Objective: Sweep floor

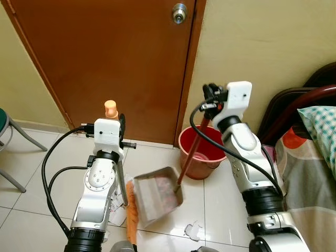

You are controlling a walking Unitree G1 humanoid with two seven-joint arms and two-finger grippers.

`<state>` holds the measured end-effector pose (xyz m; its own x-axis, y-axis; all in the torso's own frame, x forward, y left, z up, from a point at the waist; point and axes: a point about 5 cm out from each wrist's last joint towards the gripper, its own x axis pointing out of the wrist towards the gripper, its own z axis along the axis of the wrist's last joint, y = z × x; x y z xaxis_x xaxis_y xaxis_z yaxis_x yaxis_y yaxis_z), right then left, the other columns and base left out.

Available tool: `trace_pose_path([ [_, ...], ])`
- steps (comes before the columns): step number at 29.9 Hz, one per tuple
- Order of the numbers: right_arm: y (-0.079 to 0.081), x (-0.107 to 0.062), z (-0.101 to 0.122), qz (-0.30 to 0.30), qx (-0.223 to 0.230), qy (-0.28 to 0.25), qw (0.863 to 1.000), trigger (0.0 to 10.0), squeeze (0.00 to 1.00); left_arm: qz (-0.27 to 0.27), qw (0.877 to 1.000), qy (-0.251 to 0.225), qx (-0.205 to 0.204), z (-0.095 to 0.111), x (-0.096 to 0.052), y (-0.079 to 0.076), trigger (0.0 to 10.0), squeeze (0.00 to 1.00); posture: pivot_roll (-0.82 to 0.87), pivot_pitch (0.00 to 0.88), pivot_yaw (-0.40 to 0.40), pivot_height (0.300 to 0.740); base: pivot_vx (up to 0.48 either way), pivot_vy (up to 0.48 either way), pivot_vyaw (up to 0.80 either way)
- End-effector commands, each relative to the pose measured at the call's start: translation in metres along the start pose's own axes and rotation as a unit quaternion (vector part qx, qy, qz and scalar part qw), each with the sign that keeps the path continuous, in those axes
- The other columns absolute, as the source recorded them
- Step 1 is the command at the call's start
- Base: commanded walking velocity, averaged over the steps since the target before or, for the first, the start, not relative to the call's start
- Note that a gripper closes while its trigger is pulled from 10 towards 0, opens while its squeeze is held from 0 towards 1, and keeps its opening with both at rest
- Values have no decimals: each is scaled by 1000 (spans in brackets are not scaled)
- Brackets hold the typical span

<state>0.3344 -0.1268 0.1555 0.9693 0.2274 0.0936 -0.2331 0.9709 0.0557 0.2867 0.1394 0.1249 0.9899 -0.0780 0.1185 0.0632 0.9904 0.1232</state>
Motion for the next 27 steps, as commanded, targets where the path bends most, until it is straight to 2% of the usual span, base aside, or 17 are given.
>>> trace_pose_path([
  [1,-6,-1,0,-12,14,5,1000,10000,0,-12,1000,4,-2,-1,1,-3,10000,0,22,0,-40,740,0,0,0],
  [4,-15,-5,-9,-48,55,28,997,10000,0,-18,1000,5,-4,-1,0,-5,10000,0,22,0,-40,740,0,0,0],
  [7,-23,-9,-12,-78,32,35,996,10000,0,-24,1000,7,-4,-1,1,-7,10000,0,17,2,-35,740,0,0,0],
  [11,-29,-12,-16,-99,32,45,994,10000,0,-27,1000,7,-4,-2,1,-7,10000,0,17,2,-35,740,0,0,0],
  [22,-32,-11,-17,-107,24,52,993,10000,0,-30,999,7,13,-2,1,-8,10000,0,15,5,-34,740,0,0,-788],
  [27,-32,-12,-17,-107,22,52,993,10000,0,-31,999,8,14,-2,1,-8,10000,0,15,5,-34,740,0,-292,-788],
])
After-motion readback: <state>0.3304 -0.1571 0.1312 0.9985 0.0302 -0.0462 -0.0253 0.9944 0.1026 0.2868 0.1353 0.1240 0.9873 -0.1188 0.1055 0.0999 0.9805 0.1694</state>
